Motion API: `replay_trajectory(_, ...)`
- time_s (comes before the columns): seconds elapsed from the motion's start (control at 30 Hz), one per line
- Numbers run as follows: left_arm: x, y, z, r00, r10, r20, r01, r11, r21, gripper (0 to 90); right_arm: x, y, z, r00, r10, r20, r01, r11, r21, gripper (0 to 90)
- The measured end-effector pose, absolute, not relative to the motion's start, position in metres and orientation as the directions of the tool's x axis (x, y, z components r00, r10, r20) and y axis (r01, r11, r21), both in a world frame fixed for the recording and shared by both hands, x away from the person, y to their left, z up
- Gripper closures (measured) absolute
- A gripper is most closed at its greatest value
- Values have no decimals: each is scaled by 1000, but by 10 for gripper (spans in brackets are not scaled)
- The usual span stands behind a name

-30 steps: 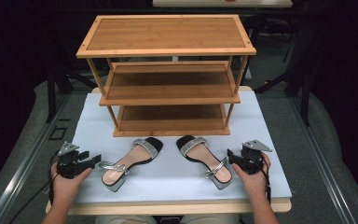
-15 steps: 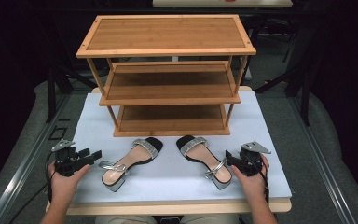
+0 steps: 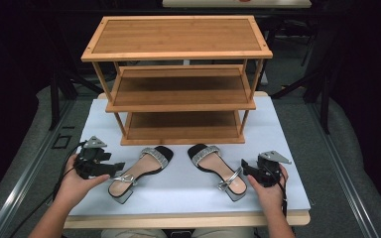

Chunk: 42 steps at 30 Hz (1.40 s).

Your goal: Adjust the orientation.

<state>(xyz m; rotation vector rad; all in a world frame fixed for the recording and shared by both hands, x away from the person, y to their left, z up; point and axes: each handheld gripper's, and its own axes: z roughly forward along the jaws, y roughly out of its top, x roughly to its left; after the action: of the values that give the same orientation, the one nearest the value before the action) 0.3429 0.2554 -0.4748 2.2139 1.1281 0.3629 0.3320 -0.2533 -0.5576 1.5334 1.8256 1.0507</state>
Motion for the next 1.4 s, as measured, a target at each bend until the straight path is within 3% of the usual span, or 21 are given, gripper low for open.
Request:
replay_trajectory(0.63, 362, 231, -452, 596, 795, -116, 721, -466, 513, 346, 334, -258, -561, -198, 973, 121, 580, 17, 814, 323)
replay_trajectory(1.4, 381, 191, -496, 616, 778, -124, 787, -600, 148, 325, 336, -258, -562, -218, 966, 139, 591, 17, 807, 323)
